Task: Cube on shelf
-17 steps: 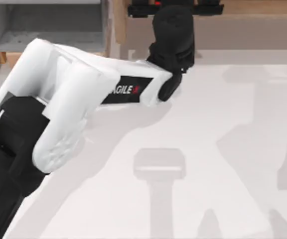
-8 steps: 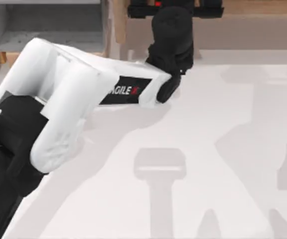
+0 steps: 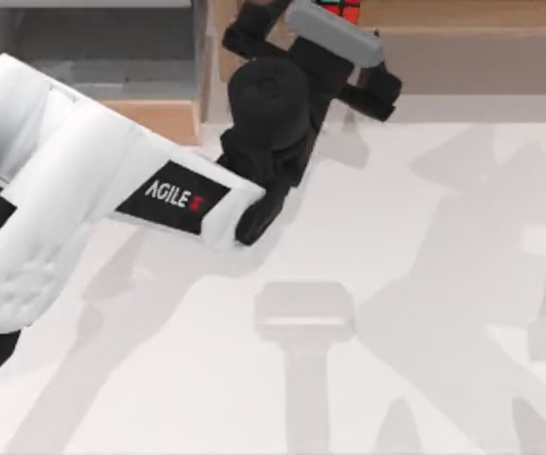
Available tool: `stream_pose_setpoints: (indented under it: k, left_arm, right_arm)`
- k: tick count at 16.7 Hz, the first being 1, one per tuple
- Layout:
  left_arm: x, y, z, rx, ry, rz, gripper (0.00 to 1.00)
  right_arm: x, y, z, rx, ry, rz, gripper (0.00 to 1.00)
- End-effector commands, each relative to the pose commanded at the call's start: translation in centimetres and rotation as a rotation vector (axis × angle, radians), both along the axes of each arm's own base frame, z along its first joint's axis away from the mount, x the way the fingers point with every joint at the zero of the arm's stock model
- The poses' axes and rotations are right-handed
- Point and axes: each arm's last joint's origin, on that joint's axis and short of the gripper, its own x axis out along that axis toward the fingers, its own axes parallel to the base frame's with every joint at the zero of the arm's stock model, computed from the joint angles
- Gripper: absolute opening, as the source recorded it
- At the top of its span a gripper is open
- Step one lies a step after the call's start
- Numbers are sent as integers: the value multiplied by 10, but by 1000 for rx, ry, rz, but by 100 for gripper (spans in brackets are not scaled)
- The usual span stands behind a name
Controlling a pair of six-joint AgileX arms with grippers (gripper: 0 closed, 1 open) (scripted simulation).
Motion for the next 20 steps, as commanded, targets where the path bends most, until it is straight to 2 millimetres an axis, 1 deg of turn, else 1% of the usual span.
stream_pose_setpoints:
  k: [2,4,8,11,13,15,17,20]
  left_arm:
    - [-12,30,-6,122,-15,-68,100]
    - [-24,68,-13,245,-37,-120,100]
    - [-49,167,-28,483,-79,-147,100]
    - [-78,242,-37,645,-101,-114,100]
    - [-102,286,-42,745,-112,-73,100]
    - [-124,323,-46,838,-119,-14,100]
    - [-143,356,-48,926,-121,56,100]
    - [-160,400,-49,1050,-116,178,100]
  right_arm:
    - [0,0,0,0,0,0,100]
    - [0,0,0,0,0,0,100]
    - [0,0,0,0,0,0,100]
    - [0,0,0,0,0,0,100]
    - [0,0,0,0,0,0,100]
    - [0,0,0,0,0,0,100]
    - [0,0,0,0,0,0,100]
    - [0,0,0,0,0,0,100]
